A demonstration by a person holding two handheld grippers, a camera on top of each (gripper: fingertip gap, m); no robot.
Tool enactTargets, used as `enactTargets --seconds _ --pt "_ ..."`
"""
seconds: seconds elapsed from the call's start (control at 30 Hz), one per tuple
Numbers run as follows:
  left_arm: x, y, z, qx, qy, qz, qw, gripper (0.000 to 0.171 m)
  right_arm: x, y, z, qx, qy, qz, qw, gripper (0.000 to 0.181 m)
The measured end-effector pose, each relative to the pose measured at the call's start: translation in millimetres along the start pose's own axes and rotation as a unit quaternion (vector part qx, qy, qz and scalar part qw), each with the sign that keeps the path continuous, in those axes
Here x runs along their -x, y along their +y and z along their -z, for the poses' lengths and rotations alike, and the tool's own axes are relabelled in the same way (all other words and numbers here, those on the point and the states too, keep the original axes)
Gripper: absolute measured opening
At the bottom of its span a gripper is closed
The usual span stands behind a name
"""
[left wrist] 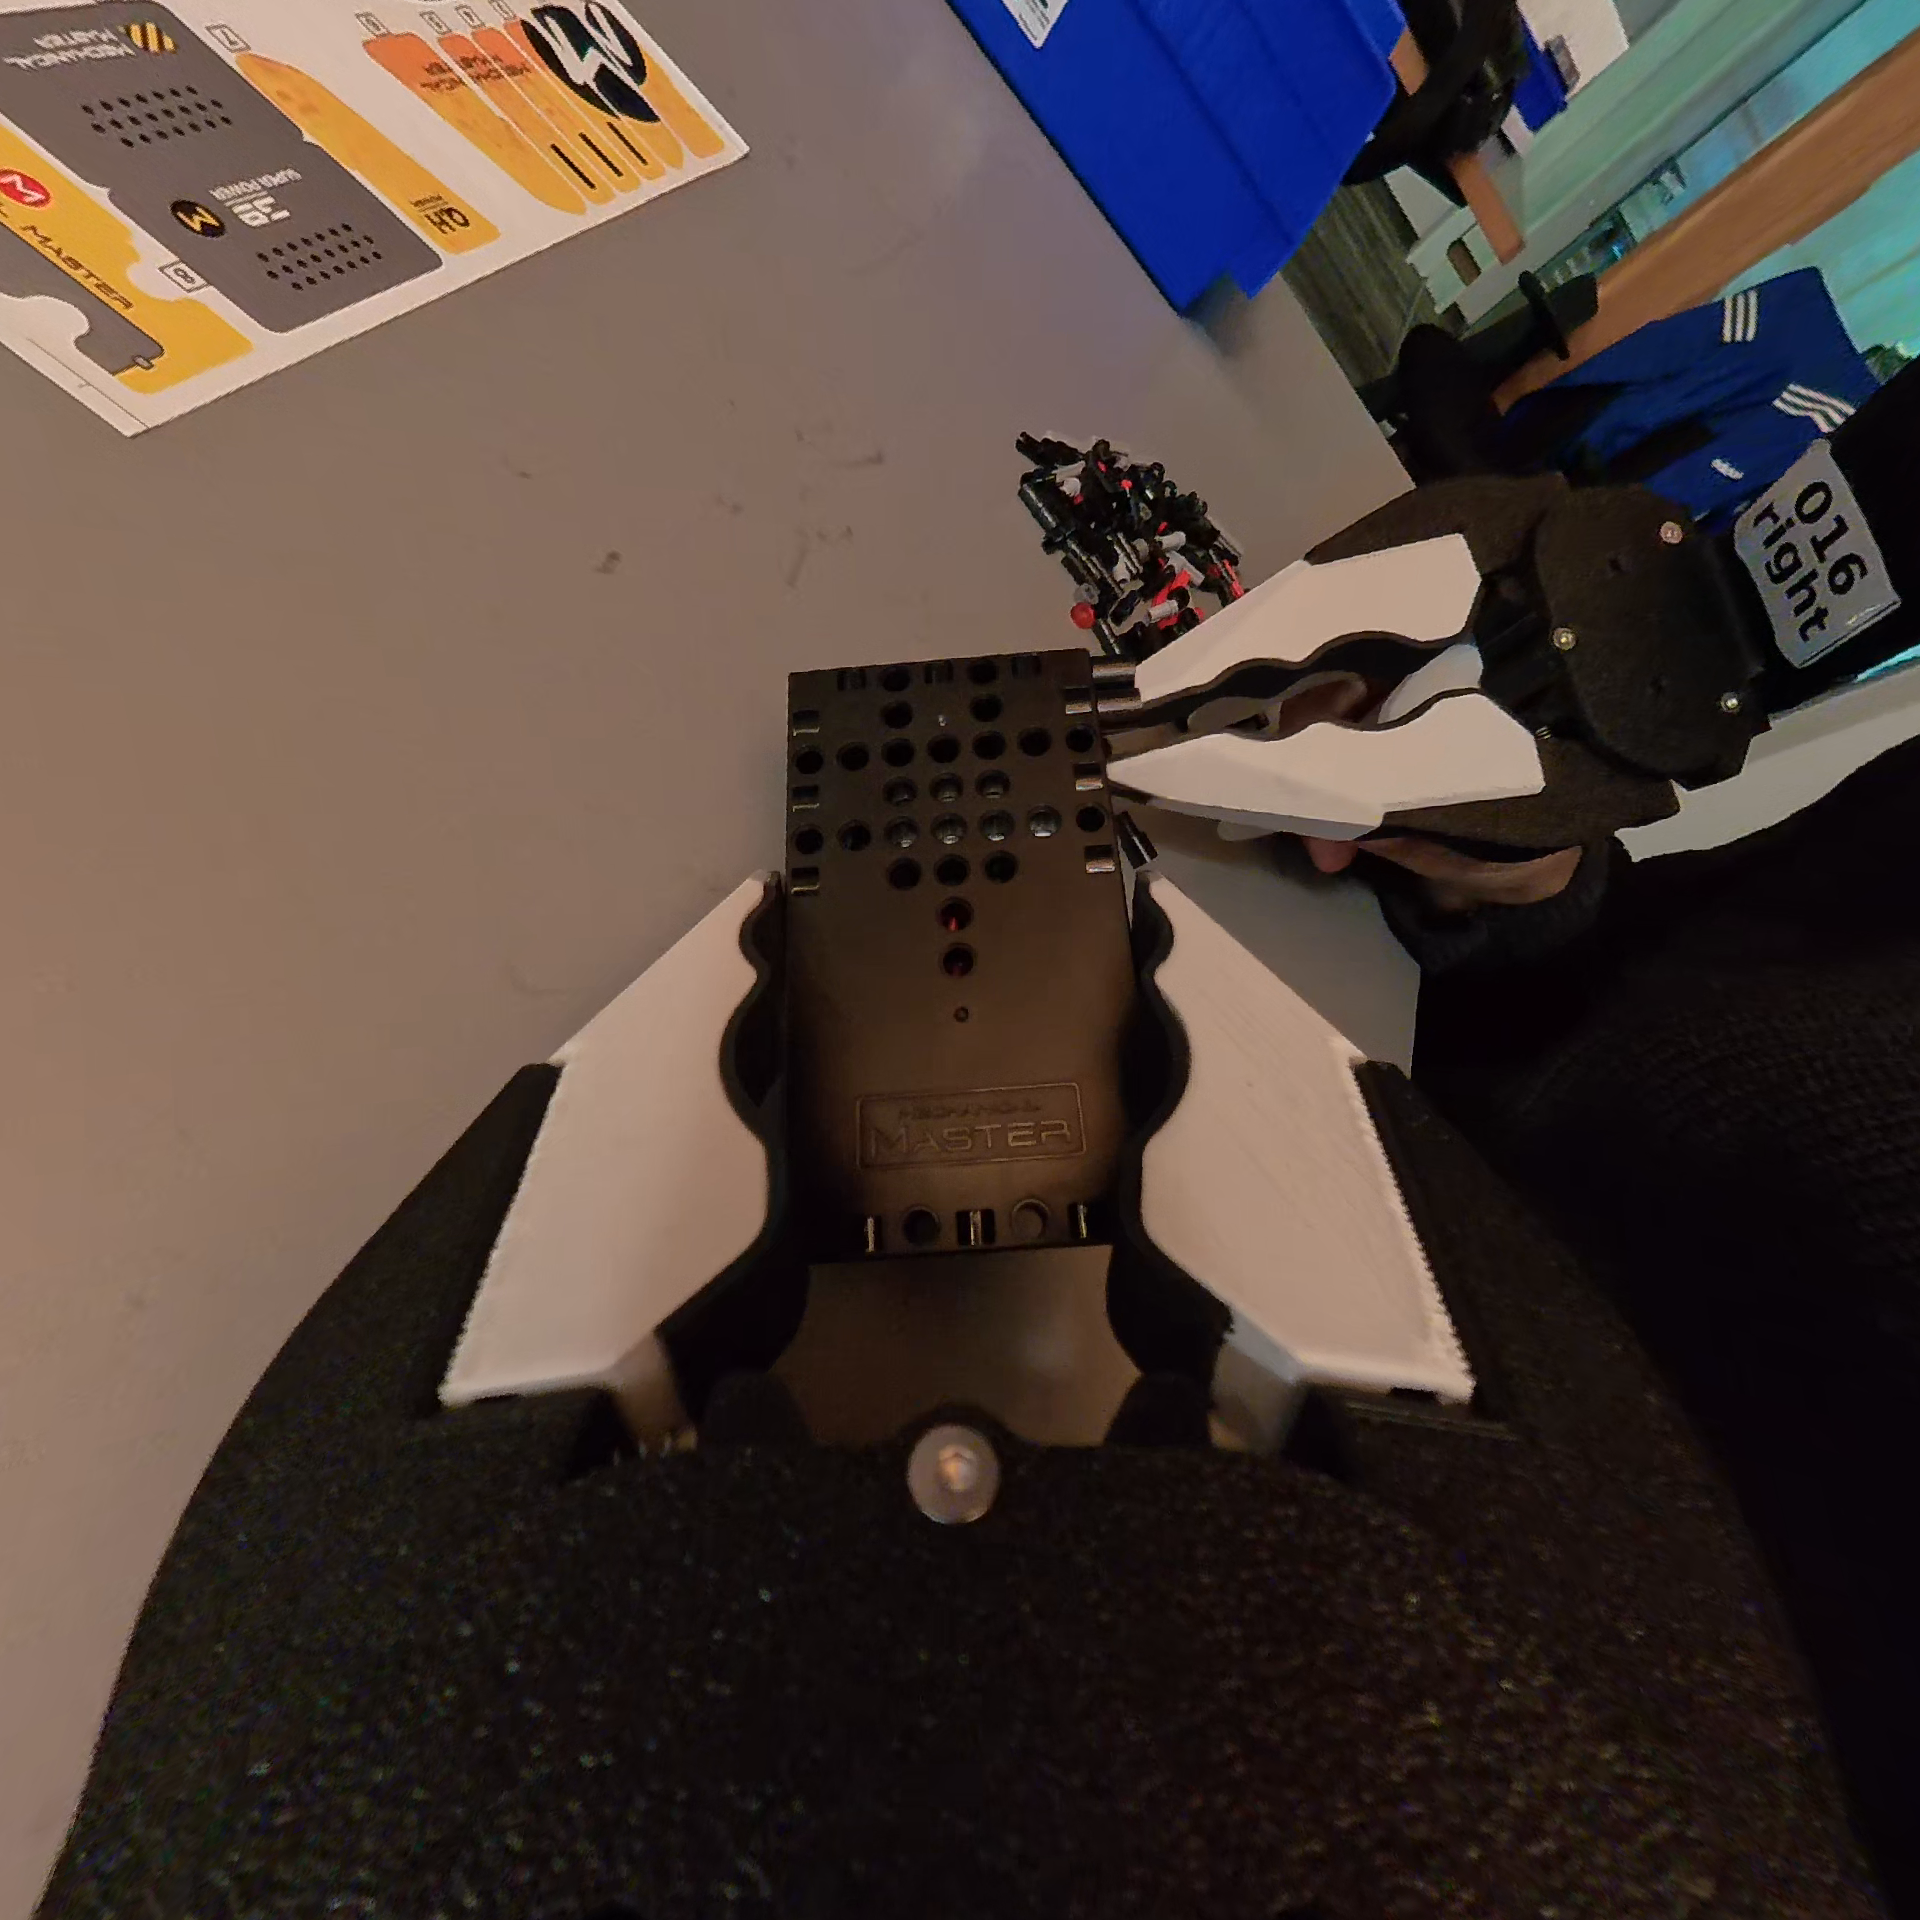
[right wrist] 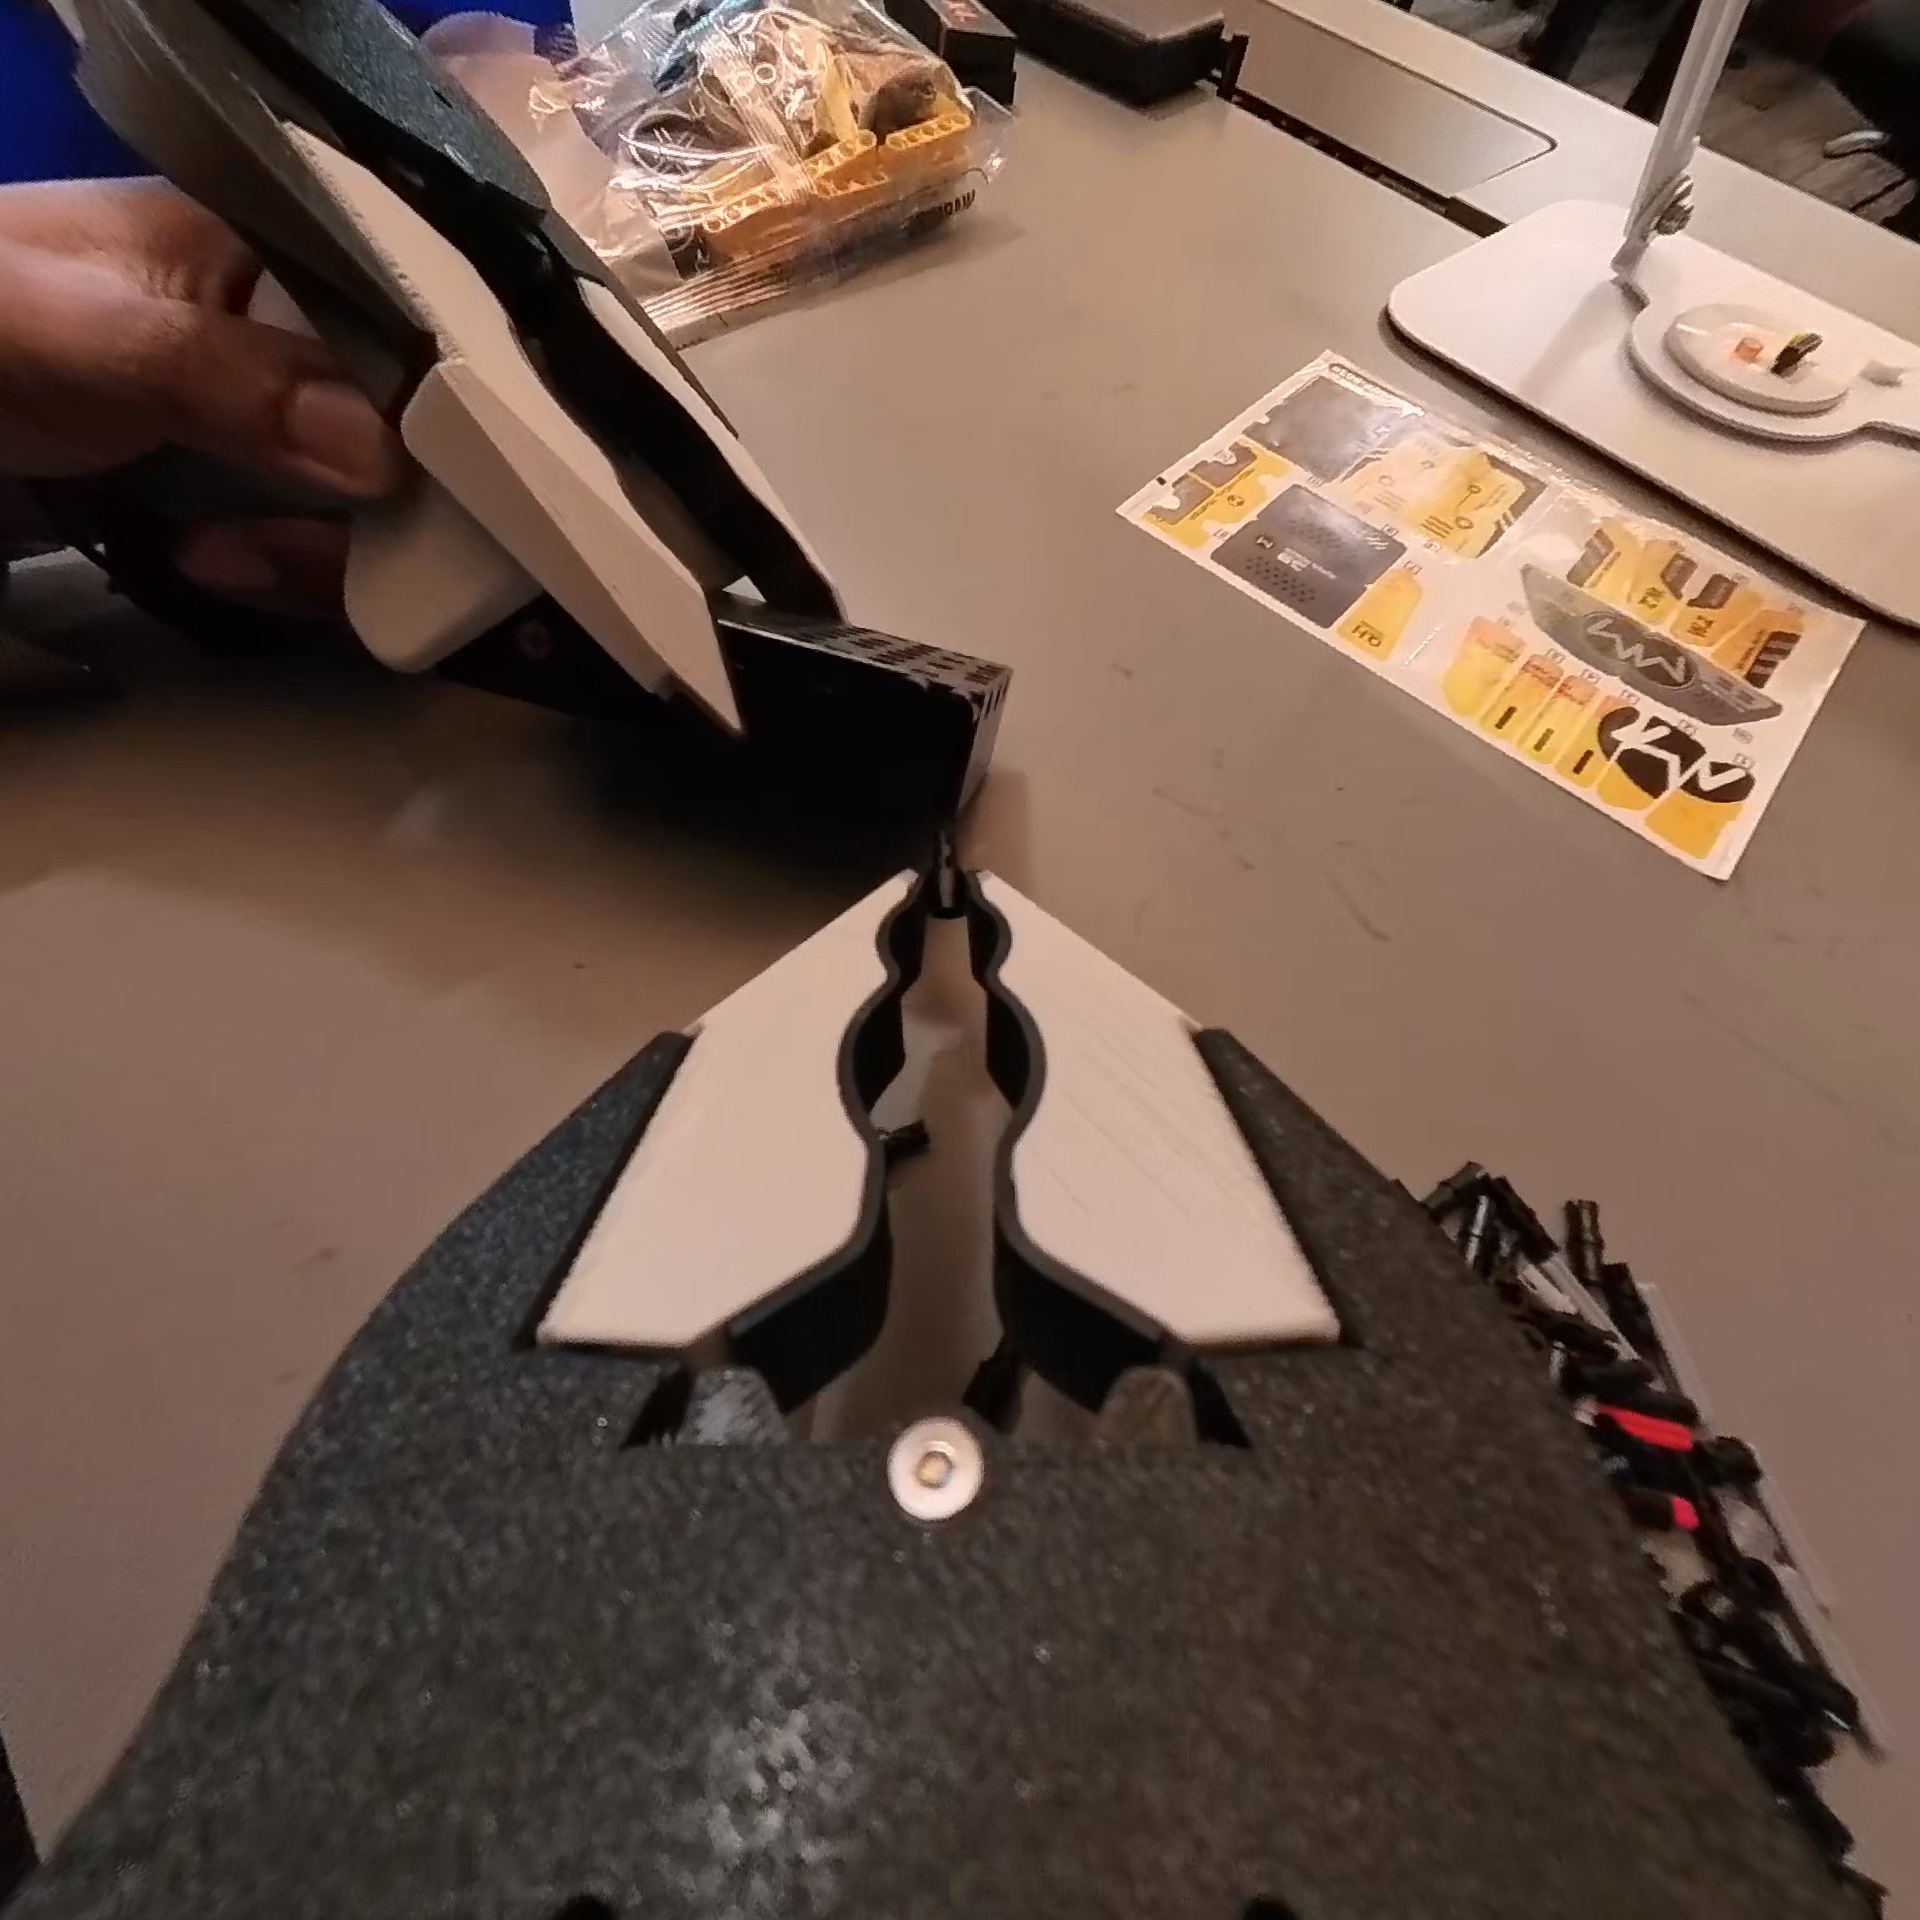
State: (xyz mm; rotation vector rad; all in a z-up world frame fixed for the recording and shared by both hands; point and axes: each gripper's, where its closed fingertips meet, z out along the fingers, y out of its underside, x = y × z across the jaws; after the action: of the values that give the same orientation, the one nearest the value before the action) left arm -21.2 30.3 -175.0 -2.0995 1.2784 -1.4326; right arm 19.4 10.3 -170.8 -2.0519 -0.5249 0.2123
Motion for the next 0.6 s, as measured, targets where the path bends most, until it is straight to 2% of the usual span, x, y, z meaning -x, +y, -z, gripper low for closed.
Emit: enactTargets --seconds 0.6 --pt "0 3 -2 0.009 -0.022 -0.025 0.999 0.066 -3 -11 10 -0.047 -0.005 -0.017 0.999 0.007"
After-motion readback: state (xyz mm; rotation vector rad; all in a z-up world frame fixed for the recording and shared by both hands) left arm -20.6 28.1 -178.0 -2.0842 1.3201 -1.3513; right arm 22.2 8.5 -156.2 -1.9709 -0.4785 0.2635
